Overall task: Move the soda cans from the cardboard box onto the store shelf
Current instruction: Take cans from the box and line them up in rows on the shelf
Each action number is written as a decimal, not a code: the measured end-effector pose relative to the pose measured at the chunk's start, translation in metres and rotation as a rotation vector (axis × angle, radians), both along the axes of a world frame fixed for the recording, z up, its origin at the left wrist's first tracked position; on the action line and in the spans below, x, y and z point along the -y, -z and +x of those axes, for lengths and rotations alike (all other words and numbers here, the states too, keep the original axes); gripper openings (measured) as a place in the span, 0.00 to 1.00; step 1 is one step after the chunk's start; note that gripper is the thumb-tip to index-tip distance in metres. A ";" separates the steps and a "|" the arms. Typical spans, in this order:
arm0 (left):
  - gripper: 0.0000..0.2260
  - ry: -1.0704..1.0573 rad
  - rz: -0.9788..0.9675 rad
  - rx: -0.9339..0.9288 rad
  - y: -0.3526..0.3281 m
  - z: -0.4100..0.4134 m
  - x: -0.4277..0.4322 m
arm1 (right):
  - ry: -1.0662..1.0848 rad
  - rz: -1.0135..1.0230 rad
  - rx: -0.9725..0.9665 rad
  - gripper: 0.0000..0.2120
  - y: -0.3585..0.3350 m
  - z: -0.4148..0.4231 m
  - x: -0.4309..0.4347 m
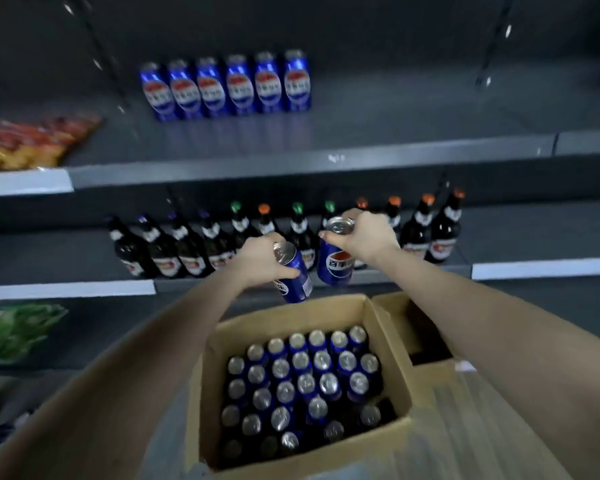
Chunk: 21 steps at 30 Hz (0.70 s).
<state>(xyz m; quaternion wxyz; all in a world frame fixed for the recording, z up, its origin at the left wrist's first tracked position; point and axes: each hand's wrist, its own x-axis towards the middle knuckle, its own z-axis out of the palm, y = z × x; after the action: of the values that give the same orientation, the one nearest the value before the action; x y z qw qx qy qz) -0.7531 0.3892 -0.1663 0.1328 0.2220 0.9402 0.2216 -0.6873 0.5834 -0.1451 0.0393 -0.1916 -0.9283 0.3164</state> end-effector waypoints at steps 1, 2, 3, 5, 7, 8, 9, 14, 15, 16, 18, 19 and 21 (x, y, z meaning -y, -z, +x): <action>0.24 0.000 0.017 -0.010 -0.027 -0.005 0.002 | -0.007 0.017 -0.017 0.27 -0.025 -0.005 0.001; 0.25 0.007 0.032 -0.020 -0.054 -0.010 0.004 | -0.016 0.036 -0.037 0.27 -0.050 -0.011 0.002; 0.25 0.022 0.033 -0.041 -0.079 -0.016 0.006 | -0.028 0.055 -0.054 0.28 -0.074 -0.017 0.003; 0.26 0.053 0.012 -0.099 -0.126 -0.028 0.009 | -0.046 0.102 -0.085 0.28 -0.118 -0.029 0.005; 0.26 0.062 0.026 -0.146 -0.168 -0.044 0.009 | -0.039 0.122 -0.125 0.27 -0.155 -0.044 0.005; 0.26 0.057 0.051 -0.162 -0.185 -0.053 0.008 | -0.031 0.123 -0.147 0.27 -0.170 -0.052 0.005; 0.26 0.047 0.078 -0.183 -0.201 -0.062 0.005 | -0.023 0.130 -0.167 0.26 -0.182 -0.059 0.004; 0.23 -0.019 0.186 -0.267 -0.242 -0.108 -0.015 | 0.046 0.200 -0.184 0.30 -0.211 -0.102 0.002; 0.23 -0.024 0.203 -0.270 -0.244 -0.118 -0.020 | 0.069 0.203 -0.179 0.30 -0.211 -0.112 0.000; 0.23 -0.025 0.209 -0.273 -0.243 -0.128 -0.025 | 0.090 0.207 -0.169 0.30 -0.210 -0.122 -0.002; 0.24 -0.013 0.196 -0.289 -0.234 -0.148 -0.036 | 0.120 0.227 -0.131 0.29 -0.204 -0.141 -0.007; 0.24 0.001 0.190 -0.288 -0.226 -0.158 -0.041 | 0.131 0.238 -0.109 0.29 -0.199 -0.150 -0.010; 0.24 0.047 0.179 -0.265 -0.211 -0.178 -0.052 | 0.150 0.260 -0.071 0.28 -0.188 -0.169 -0.016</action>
<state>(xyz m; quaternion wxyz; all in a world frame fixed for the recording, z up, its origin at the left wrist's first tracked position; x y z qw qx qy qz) -0.9316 0.4407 0.0443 -0.0073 0.2823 0.9205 0.2700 -0.8566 0.5997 0.0430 0.1202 -0.2425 -0.9425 0.1963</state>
